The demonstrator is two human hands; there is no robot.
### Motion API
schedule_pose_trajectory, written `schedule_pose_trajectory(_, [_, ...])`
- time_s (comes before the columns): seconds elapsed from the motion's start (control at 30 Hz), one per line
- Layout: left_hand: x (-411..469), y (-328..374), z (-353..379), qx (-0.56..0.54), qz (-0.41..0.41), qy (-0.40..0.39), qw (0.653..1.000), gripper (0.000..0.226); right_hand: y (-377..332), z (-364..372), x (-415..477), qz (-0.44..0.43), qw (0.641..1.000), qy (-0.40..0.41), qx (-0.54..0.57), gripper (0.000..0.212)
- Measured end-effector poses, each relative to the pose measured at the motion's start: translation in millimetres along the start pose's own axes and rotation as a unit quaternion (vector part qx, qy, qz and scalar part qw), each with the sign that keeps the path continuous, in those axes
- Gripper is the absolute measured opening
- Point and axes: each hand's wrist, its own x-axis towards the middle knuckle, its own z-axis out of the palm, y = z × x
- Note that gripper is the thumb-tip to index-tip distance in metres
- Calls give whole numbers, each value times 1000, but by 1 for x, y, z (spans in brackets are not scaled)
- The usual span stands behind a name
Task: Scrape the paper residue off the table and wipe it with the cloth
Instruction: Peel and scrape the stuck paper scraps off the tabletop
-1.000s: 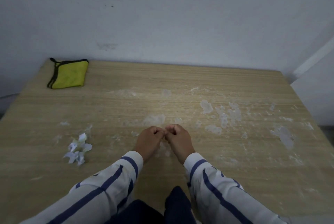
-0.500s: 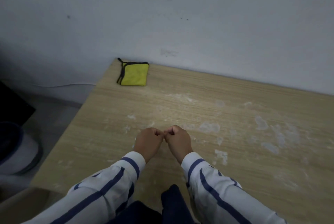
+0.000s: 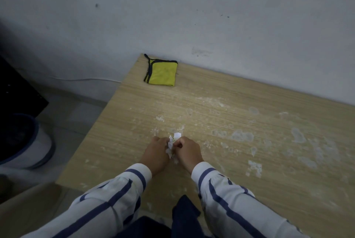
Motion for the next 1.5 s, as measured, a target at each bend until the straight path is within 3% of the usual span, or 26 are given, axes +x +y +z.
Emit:
schedule_pose_trajectory(0.23, [11, -11, 13, 25, 26, -10, 999, 23, -8, 7, 5, -7, 997, 10, -82, 23])
schedule_pose_trajectory(0.37, [13, -12, 14, 43, 42, -8, 998, 22, -10, 8, 5, 46, 998, -1, -40, 44])
schedule_pose_trajectory(0.53, [15, -14, 17, 18, 29, 22, 999, 13, -10, 3, -3, 37, 996, -11, -85, 27])
schedule_pose_trajectory(0.67, [13, -12, 17, -18, 11, 42, 999, 15, -1, -6, -12, 33, 999, 20, 4, 20])
schedule_pose_trajectory(0.77, [14, -13, 12, -37, 8, 29, 999, 13, 8, -13, -12, 17, 999, 25, 34, 39])
schedule_pose_trajectory(0.9, [23, -12, 2, -33, 2, -20, 999, 54, 17, -12, -8, -30, 998, -46, -18, 77])
schedule_pose_trajectory(1.0, [30, -8, -3, 44, 44, -59, 996, 39, 16, -11, -2, -54, 989, -80, -108, 87])
schedule_pose_trajectory(1.13, [35, -3, -3, 88, 93, -61, 990, 8, 9, -9, 6, -48, 985, -107, -123, 68])
schedule_pose_trajectory(1.33, [35, -1, 9, 134, 94, -30, 986, 29, 3, 0, 9, -77, 983, -78, -146, 54])
schedule_pose_trajectory(1.5, [27, 8, 6, 85, 57, -31, 994, 23, 3, -3, 6, -63, 985, -32, -158, 24])
